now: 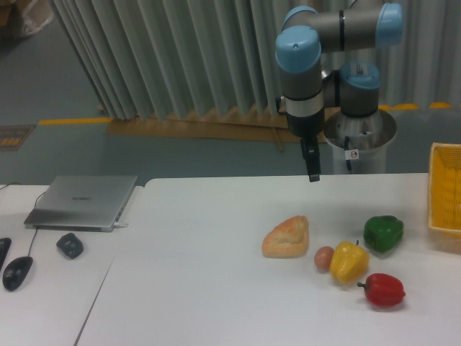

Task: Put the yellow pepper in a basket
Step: 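Move the gripper toward the yellow pepper and open it, then lower the open gripper down onto the yellow bell pepper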

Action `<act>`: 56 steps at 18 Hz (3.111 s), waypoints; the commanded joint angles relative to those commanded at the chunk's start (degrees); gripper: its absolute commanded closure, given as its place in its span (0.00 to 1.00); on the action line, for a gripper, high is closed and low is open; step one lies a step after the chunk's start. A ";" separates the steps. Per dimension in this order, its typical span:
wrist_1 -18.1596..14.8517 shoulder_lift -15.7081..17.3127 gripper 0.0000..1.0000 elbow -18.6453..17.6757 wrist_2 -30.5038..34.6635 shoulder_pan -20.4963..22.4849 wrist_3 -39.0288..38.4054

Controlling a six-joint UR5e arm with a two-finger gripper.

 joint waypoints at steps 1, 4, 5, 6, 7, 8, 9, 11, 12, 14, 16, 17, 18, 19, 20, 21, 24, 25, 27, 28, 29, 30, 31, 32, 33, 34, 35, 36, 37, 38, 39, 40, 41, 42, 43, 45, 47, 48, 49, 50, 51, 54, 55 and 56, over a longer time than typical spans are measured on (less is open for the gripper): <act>0.09 0.00 0.00 0.00 0.09 0.00 0.00; 0.62 0.53 0.00 -0.18 -0.17 0.09 -0.09; 0.79 0.27 0.00 -0.53 -0.44 0.09 -0.35; 1.14 0.35 0.00 -0.88 -0.44 0.09 -2.26; 1.58 0.53 0.00 -1.75 -0.44 0.09 -4.02; 1.84 0.53 0.00 -1.93 -0.44 0.09 -4.13; 2.46 0.44 0.00 -1.94 -0.26 0.09 -4.13; 3.34 0.44 0.00 -2.29 -0.18 0.17 -3.87; 3.34 0.44 0.00 -2.29 0.00 0.26 -3.69; 3.43 0.44 0.00 -2.20 0.09 0.79 -3.69; 3.34 0.62 0.00 -2.29 0.09 1.67 -3.69; 3.34 0.70 0.00 -2.29 0.00 1.67 -3.69; 3.34 0.70 0.00 -2.29 0.00 1.67 -3.69; 3.34 0.79 0.00 -2.46 -0.17 1.93 -3.60; 3.34 0.79 0.00 -2.64 -0.26 2.02 -3.60; 3.43 0.88 0.00 -2.64 -0.35 2.02 -3.60; 4.74 0.79 0.00 -2.81 -0.09 1.85 -3.86; 4.83 0.88 0.00 -2.82 0.00 1.85 -3.95; 4.84 0.88 0.00 -2.82 0.09 1.85 -3.95; 4.83 0.88 0.00 -2.82 0.18 1.85 -3.95; 4.83 0.88 0.00 -2.82 0.18 1.85 -3.95; 4.83 0.79 0.00 -2.82 0.18 1.93 -4.04; 4.83 0.70 0.00 -2.82 0.26 1.85 -4.04; 4.92 0.53 0.00 -2.82 0.26 1.93 -4.13; 5.10 0.44 0.00 -2.82 0.35 1.85 -4.22; 5.88 0.09 0.00 -2.82 1.14 1.76 -4.30; 7.72 -1.04 0.00 -2.82 4.62 1.58 -5.00; 8.78 -2.27 0.00 -2.73 6.83 1.32 -7.36; 10.53 -3.15 0.00 -2.29 8.25 1.23 -11.47; 11.68 -3.42 0.00 -1.77 8.26 1.67 -12.47; 12.21 -3.43 0.00 -1.59 8.26 2.02 -12.91; 12.39 -3.43 0.00 -1.50 8.26 2.80 -13.01; 12.48 -3.86 0.00 -1.06 8.26 3.51 -13.18; 12.66 -4.65 0.00 -0.19 8.18 3.52 -14.57; 12.57 -4.92 0.00 0.34 8.17 3.52 -17.03; 12.66 -5.36 0.00 0.09 8.17 3.69 -22.73; 12.66 -6.58 0.00 0.35 8.26 3.60 -28.01; 12.74 -6.85 0.00 0.35 8.26 3.43 -29.95; 12.83 -6.94 0.00 0.26 8.18 3.25 -32.32; 14.14 -7.29 0.00 -0.26 8.09 3.08 -34.08; 15.54 -7.64 0.00 -0.44 8.09 2.99 -35.49; 18.79 -9.40 0.00 -0.44 8.09 2.64 -45.93; 19.94 -9.93 0.00 -0.44 8.17 2.38 -46.23; 20.30 -11.15 0.00 0.25 8.61 2.20 -46.32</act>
